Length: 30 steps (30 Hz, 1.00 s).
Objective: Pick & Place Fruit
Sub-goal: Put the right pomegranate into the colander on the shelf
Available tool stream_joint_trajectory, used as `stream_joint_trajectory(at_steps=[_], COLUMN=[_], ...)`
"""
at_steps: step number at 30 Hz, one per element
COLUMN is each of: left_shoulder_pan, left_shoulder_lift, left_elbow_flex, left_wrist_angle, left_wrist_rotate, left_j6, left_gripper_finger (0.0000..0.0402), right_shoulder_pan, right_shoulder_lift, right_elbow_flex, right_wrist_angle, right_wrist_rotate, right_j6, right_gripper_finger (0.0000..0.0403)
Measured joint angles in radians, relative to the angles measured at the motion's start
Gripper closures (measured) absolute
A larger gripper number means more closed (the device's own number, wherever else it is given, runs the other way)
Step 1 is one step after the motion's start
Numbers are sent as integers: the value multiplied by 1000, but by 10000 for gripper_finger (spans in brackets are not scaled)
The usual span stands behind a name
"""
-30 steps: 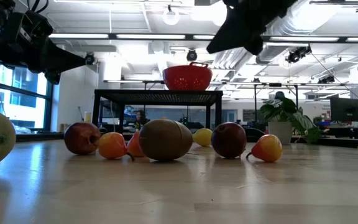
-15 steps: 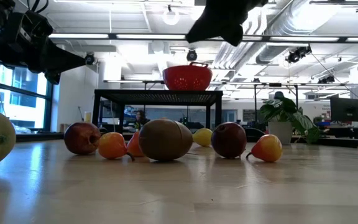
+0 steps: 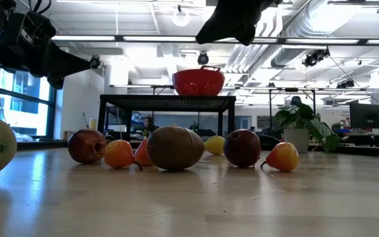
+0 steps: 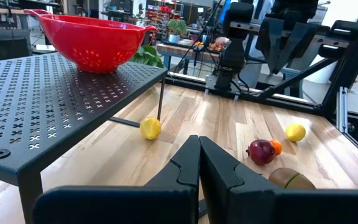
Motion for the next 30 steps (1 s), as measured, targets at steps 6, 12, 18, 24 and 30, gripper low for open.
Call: stream_joint_trajectory(at_steps=[6, 12, 18, 24, 30], left_shoulder_pan=[0, 0, 0, 0, 0], left_shoulder_lift=[0, 0, 0, 0, 0], left_elbow_flex=[0, 0, 0, 0, 0], left_wrist_angle=[0, 0, 0, 0, 0], left_wrist_rotate=[0, 0, 0, 0, 0], left_j6=[0, 0, 0, 0, 0], left_gripper_finger=[402, 402, 402, 402, 402], right_shoulder_pan=[0, 0, 0, 0, 0], right_shoulder_lift=[0, 0, 0, 0, 0], right_elbow_flex=[0, 0, 0, 0, -12], right_wrist_angle=[-36, -80, -77, -77, -113], right_wrist_rotate=[-12, -18, -36, -122, -142], right_j6=[4, 3, 5, 14, 69], right_gripper_finger=[342, 245, 200, 195, 195])
